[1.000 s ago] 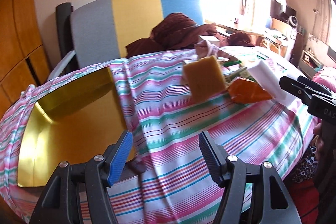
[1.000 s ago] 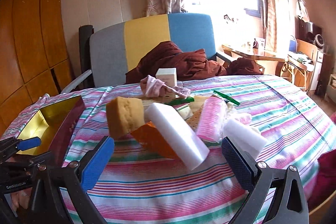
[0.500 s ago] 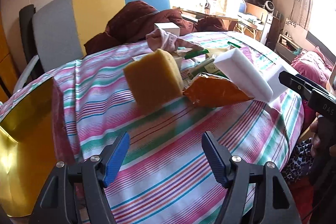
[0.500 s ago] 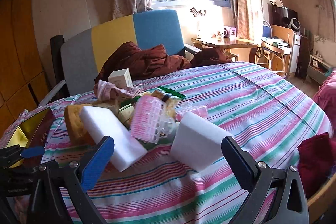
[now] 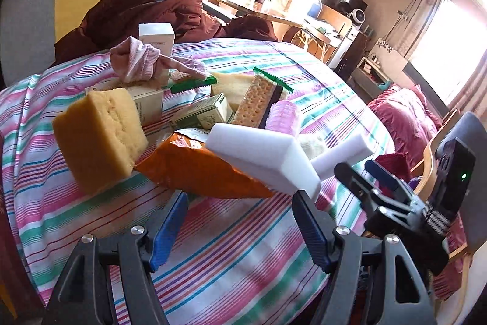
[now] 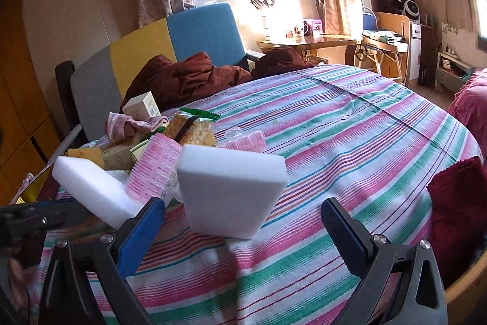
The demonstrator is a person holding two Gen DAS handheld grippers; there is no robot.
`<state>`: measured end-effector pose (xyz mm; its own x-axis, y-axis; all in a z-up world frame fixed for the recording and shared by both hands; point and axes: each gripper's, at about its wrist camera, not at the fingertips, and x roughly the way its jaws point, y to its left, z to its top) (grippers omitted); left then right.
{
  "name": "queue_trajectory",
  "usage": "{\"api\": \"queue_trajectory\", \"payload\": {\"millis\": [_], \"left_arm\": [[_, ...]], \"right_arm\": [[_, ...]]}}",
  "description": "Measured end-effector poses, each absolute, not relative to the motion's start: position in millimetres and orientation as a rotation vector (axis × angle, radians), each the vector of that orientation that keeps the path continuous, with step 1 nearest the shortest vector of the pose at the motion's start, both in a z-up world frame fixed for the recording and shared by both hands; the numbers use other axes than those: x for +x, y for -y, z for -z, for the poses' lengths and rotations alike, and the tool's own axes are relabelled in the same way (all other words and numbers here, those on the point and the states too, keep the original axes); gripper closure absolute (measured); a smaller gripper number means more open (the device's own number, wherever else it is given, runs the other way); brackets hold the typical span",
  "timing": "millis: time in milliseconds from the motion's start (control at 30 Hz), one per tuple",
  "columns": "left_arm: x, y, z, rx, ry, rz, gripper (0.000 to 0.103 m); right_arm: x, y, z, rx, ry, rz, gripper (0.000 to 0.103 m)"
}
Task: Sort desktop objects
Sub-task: 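Bring both open tools over the white melamine sponges in the pile, then grasp a white melamine sponge with the left tool while the right grasps another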
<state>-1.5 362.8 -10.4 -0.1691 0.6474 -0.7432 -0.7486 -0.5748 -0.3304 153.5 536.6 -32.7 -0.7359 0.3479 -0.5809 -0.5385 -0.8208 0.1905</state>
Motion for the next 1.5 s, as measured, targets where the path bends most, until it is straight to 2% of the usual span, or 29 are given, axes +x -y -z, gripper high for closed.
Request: {"api": "queue_trajectory", "payload": {"millis": [67,167,367,633,700,800,1133,1500], "left_arm": [[-1.2,-359.4,3.9,-1.117,-0.087,-1.864,0.029],[-2.0,-356.8,-7.5,-1.109,-0.026,-1.857,0.021],[-17.4,-381.9,-1.8,-1.206,-0.029,-1.845,0.022],[-24.0,-393.1,20.7,-1.247,-0.111,-1.853,0.040],[-20.5,-391.4,21.7,-1.230,-0.138,-1.845,0.052],[-14.4,-385.9,22.4,-1.203,-0.162,-1.833,0.056],[-1.0,-339.1,26.0,-1.149,-0.164,-1.840,0.063],[-7.3,-268.0,49.5,-1.241,-0.048,-1.890,0.064]], "right_arm": [[155.8,-536.6,36.1,-0.753,-0.472,-2.510,0.000],[159.4,-538.5,43.3,-0.773,-0.489,-2.518,0.000],[167.2,-542.8,42.0,-0.734,-0.534,-2.521,0.000],[162.7,-550.5,27.8,-0.674,-0.538,-2.511,0.000],[158.9,-553.6,24.8,-0.658,-0.547,-2.514,0.000],[152.1,-556.9,21.1,-0.648,-0.571,-2.531,0.000],[147.3,-529.5,17.3,-0.725,-0.628,-2.750,0.000],[153.8,-484.2,29.1,-0.936,-0.613,-2.875,0.000]]}}
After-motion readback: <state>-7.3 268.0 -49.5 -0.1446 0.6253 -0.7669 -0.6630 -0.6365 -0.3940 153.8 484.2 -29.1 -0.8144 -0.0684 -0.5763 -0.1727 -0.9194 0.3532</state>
